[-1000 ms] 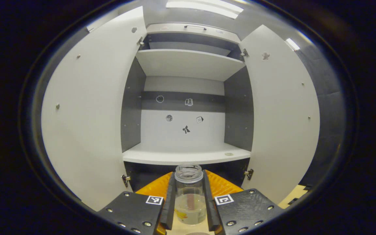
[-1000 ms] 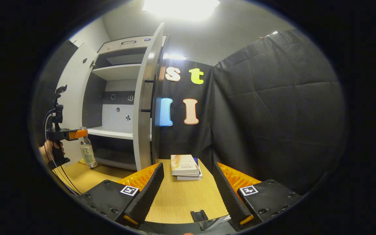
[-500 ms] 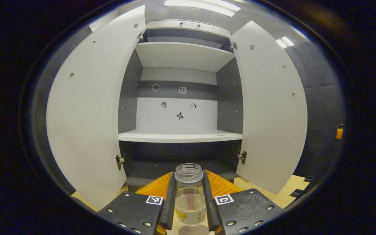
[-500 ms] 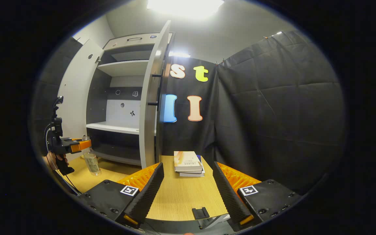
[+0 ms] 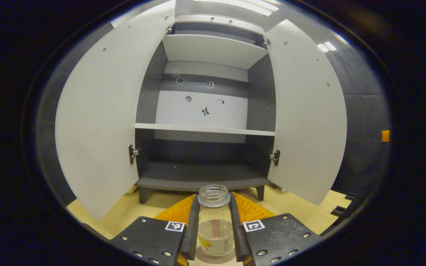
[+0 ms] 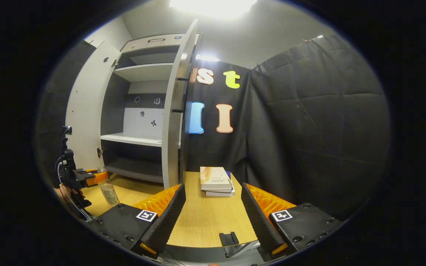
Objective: Grasp the bottle in the cabinet with the left hand and place it on the coaster, then close the right door with the right hand and the left door with the left hand.
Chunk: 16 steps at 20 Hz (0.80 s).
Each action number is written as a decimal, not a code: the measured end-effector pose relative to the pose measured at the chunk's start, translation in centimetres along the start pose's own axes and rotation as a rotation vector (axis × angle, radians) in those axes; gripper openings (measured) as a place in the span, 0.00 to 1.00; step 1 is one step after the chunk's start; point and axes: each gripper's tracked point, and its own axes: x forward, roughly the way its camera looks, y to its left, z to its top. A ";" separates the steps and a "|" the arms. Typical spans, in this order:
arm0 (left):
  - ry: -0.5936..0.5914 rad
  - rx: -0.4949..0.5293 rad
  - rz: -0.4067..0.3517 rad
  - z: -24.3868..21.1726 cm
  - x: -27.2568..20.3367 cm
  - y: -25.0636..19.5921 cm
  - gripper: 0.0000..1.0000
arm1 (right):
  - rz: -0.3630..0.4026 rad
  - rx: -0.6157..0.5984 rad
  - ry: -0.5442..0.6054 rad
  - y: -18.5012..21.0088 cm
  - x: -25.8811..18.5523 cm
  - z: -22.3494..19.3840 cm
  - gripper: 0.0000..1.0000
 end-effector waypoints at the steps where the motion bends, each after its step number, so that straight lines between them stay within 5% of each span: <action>1: 0.006 -0.001 0.007 -0.6 -0.1 0.1 0.40 | 0.000 0.000 0.003 0.0 0.0 0.0 0.96; 12: 0.037 -0.020 0.057 -3.2 -1.4 0.3 0.48 | 0.013 0.012 0.022 0.4 0.7 -0.5 0.96; 13: 0.039 -0.019 0.059 -3.1 -1.6 0.0 0.70 | 0.016 0.014 0.015 0.4 0.9 -0.2 0.96; 16: 0.044 0.007 0.090 -1.8 -2.5 -0.2 0.86 | 0.029 0.024 -0.004 0.4 1.5 1.0 0.96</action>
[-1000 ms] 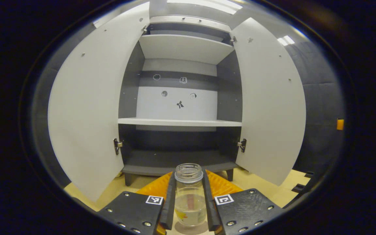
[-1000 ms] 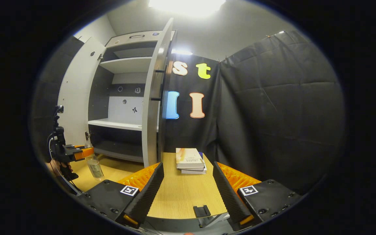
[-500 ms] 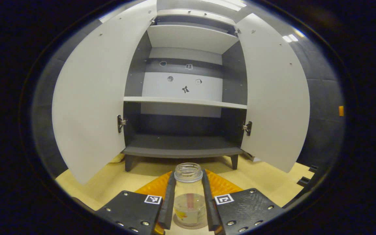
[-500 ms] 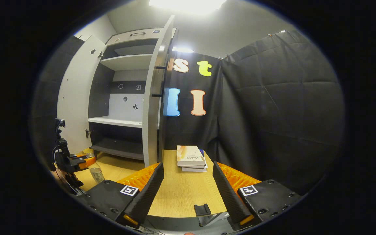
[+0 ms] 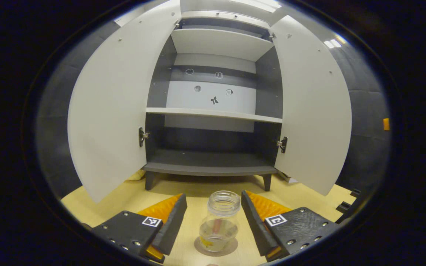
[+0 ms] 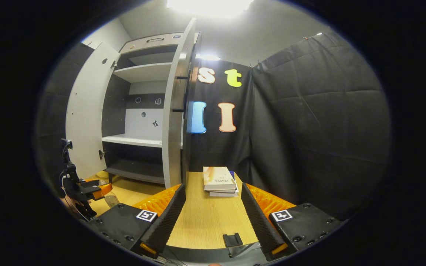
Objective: Grasp the bottle in the cabinet with the left hand and place it on the coaster, then close the right door with the right hand and the left door with the left hand.
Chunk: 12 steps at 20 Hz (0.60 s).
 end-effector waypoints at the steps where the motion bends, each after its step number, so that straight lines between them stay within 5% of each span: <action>1: -0.008 0.008 -0.001 0.9 -0.5 -0.3 0.86 | 0.006 0.008 -0.004 -0.1 0.3 0.6 0.96; 7: -0.072 0.069 0.009 8.8 -5.6 -1.6 0.87 | 0.059 0.082 -0.035 -1.2 2.4 4.7 0.96; 12: -0.092 0.097 0.094 13.3 -11.0 0.9 0.86 | 0.085 0.163 -0.052 -1.7 5.3 8.3 0.96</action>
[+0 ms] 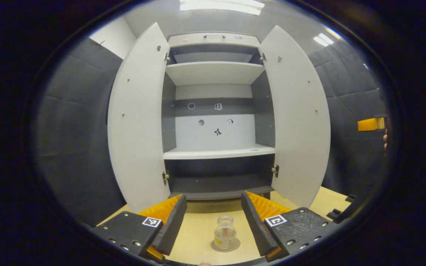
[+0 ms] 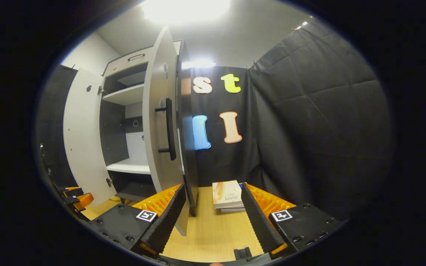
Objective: Grasp the bottle in the cabinet with the left hand and place it on the coaster, then close the right door with the right hand and the left door with the left hand.
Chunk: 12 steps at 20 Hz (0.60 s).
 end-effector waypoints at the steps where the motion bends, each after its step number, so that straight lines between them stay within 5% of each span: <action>1: 0.002 -0.006 0.019 0.5 -0.7 1.0 0.86 | 0.000 0.007 -0.004 -0.1 0.7 0.7 0.96; 12: 0.013 -0.008 0.296 2.4 -4.9 15.2 0.86 | -0.088 -0.013 -0.078 0.8 7.6 6.7 0.96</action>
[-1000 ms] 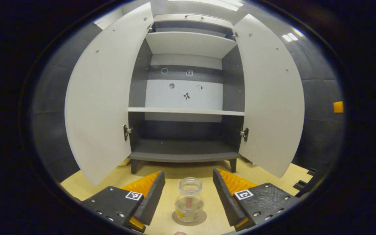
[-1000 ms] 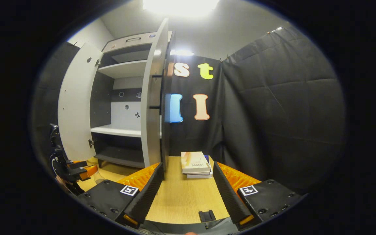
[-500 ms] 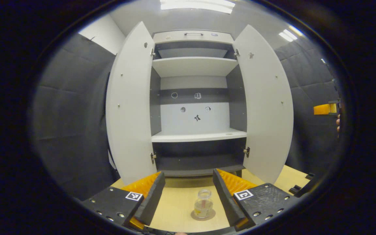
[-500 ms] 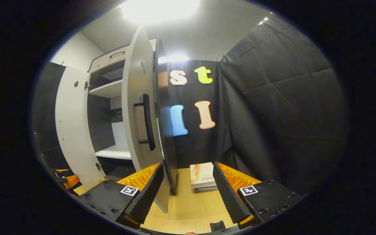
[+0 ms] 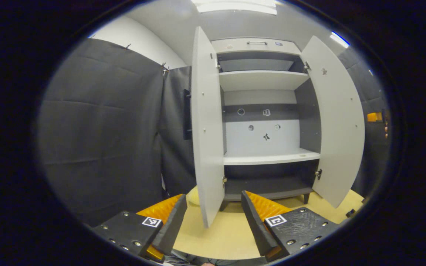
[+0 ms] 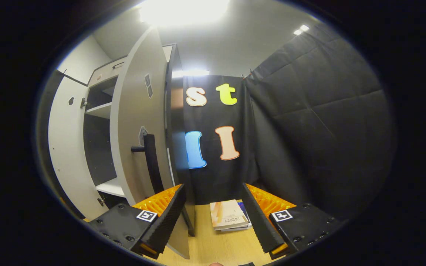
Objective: Grasp the bottle in the cabinet with the left hand and place it on the coaster, then close the right door with the right hand and the left door with the left hand.
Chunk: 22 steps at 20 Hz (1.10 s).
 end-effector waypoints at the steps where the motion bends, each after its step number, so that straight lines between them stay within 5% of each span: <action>1: 0.001 -0.003 0.017 0.0 0.3 1.1 0.86 | -0.008 0.005 -0.004 0.3 0.3 0.3 0.96; 9: -0.021 -0.043 0.083 1.1 1.1 6.9 0.86 | -0.025 -0.025 0.012 2.7 1.2 0.4 0.95; 16: -0.054 -0.041 0.056 1.8 5.5 8.6 0.87 | -0.051 -0.075 0.020 4.2 0.8 0.7 0.95; 22: -0.052 -0.046 0.016 1.6 7.9 8.8 0.86 | 0.014 -0.010 0.039 7.5 0.3 -0.1 0.95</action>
